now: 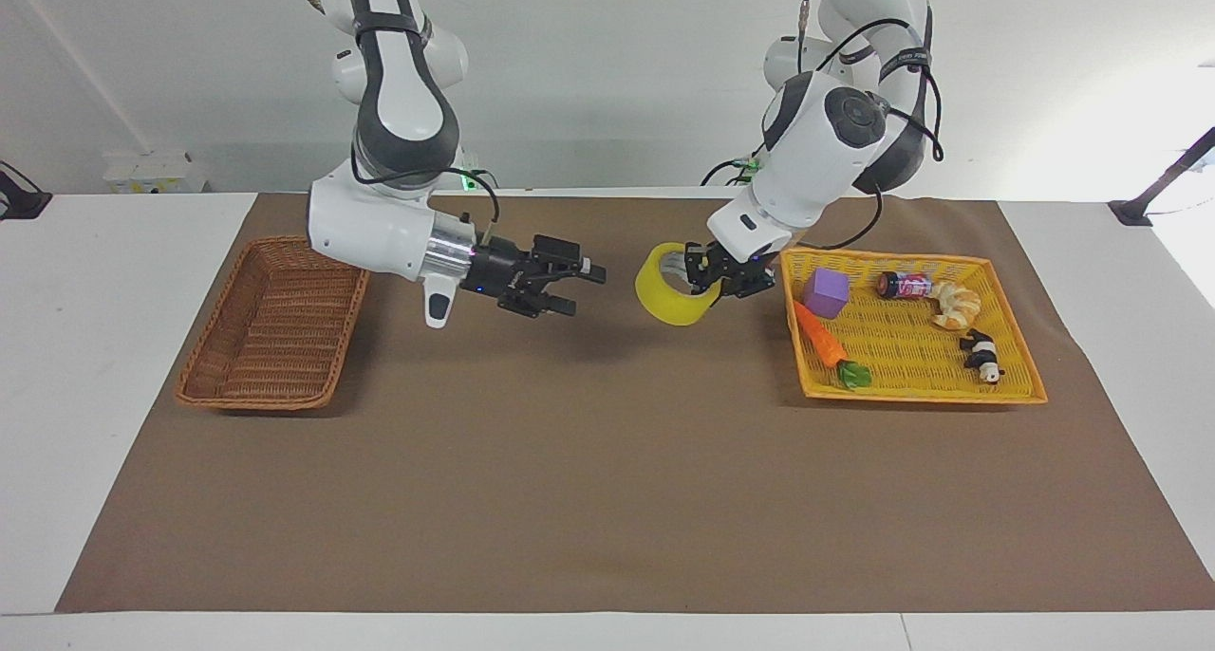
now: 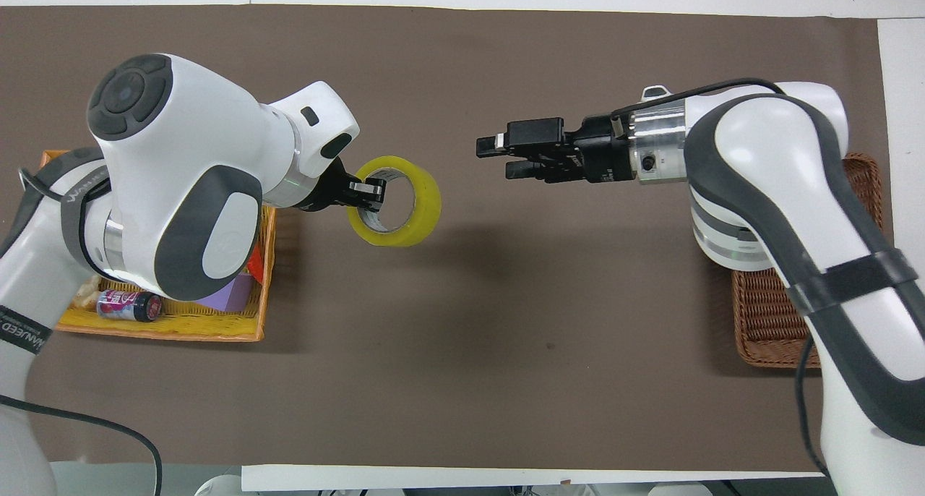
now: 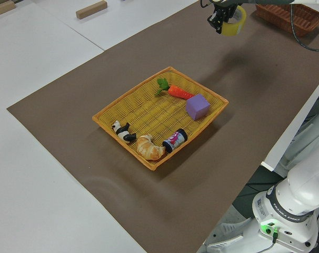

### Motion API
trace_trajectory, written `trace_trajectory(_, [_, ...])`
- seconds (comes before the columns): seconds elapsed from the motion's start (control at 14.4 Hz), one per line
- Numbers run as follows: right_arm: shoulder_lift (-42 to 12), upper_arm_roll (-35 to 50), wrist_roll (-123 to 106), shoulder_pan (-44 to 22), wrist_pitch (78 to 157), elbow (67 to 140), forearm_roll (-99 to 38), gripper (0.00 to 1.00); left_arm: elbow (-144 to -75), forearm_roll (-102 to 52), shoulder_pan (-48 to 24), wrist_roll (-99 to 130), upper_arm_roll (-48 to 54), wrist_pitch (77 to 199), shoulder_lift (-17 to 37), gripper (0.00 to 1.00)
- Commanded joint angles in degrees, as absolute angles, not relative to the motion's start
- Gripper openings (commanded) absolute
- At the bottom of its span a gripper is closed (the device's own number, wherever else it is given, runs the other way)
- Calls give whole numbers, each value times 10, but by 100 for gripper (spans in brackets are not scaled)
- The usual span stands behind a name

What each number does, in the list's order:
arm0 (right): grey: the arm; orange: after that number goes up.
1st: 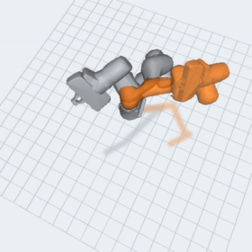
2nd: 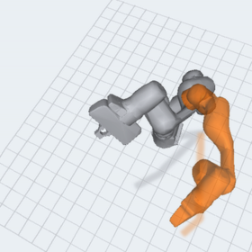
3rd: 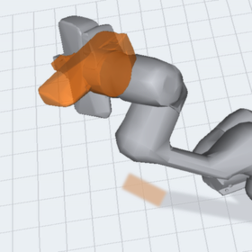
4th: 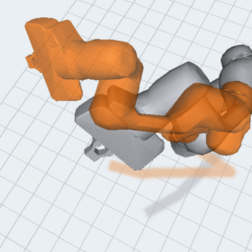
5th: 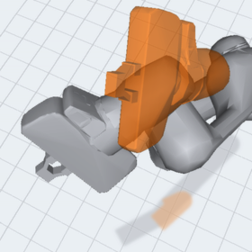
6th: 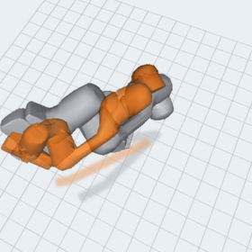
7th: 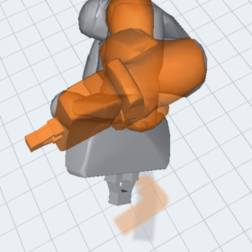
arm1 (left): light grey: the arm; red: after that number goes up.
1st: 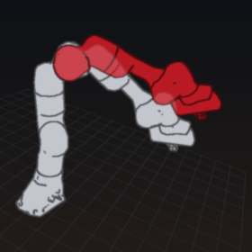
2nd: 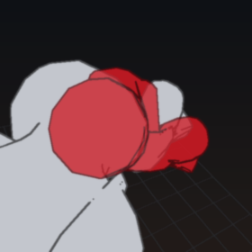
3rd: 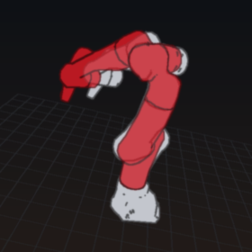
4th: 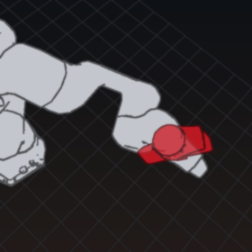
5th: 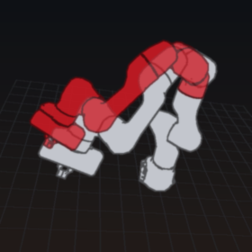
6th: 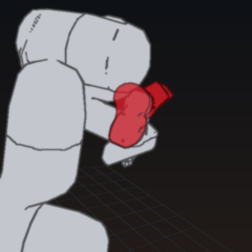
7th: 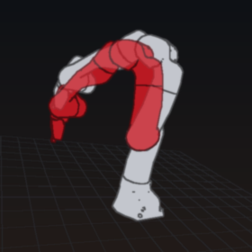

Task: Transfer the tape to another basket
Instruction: 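Close the right gripper on the tape rim beside the left gripper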

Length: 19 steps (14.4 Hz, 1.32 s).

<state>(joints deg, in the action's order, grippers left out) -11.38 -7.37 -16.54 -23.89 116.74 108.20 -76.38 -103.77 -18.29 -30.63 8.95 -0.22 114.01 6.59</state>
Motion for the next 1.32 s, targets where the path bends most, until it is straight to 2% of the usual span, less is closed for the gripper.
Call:
trace_trajectory(0.0, [-117, -76, -177, -285, 1219, 1086, -787, 100, -1022, -193, -308, 88, -8, 1131, 71, 0])
trace_trajectory(0.55, [-113, -76, -172, -319, 1235, 1100, -787, 100, -1026, -192, -307, 88, -8, 1130, 69, 0])
trace_trajectory(0.83, [-112, -76, -181, -320, 1233, 1107, -787, 87, -1026, -192, -307, 88, -9, 1129, 69, 1])
trace_trajectory(0.97, [-111, -76, -187, -319, 1228, 1107, -787, 74, -1026, -192, -307, 89, -9, 1128, 69, 1])
trace_trajectory(1.04, [-111, -76, -187, -318, 1225, 1109, -787, 60, -1026, -192, -307, 88, -8, 1129, 69, 1])
trace_trajectory(1.18, [-110, -76, -186, -315, 1216, 1110, -787, 24, -1026, -192, -307, 89, -8, 1129, 69, 1])
trace_trajectory(1.25, [-109, -76, -185, -314, 1211, 1110, -787, 12, -1026, -192, -307, 89, -9, 1129, 69, 1])
